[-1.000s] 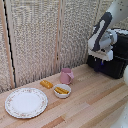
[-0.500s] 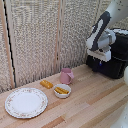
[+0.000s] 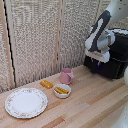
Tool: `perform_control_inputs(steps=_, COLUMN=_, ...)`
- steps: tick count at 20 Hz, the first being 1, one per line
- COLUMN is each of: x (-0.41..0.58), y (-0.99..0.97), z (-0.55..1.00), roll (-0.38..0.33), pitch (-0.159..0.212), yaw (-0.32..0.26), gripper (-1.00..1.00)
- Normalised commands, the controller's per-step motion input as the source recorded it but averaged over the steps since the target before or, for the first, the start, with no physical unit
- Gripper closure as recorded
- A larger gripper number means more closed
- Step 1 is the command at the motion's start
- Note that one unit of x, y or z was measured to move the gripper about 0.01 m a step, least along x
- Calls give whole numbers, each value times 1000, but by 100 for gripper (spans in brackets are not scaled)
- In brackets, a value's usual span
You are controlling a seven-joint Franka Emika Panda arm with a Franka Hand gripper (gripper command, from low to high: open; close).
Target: Carefully navigate your gripper to the air fryer's handle. Confidently seize the handle using your gripper. Gradually bring the handle toward yourself to access the air fryer.
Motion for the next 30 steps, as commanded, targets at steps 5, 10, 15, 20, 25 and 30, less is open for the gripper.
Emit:
perform_control_inputs(steps=5, x=-49, y=847, z=0, roll=-1, pitch=-31, yaw=-91, gripper=100)
perform_control_inputs(steps=10, x=-89, y=894, z=0, roll=-9, pitch=-16, yaw=-62, gripper=100)
perform_control_inputs(steps=15, x=-42, y=887, z=0, roll=-2, pitch=-29, yaw=-75, gripper=100)
perform_control_inputs(steps=20, x=-1, y=850, z=0, roll=-2, pitch=-39, yaw=-117, gripper=100)
perform_control_inputs(steps=25, x=49, y=774, z=-67, roll=-26, pitch=-26, yaw=-163, gripper=100)
perform_control_inputs(steps=30, x=2, y=390, z=-86, roll=-42, pitch=-3, yaw=-176, gripper=100)
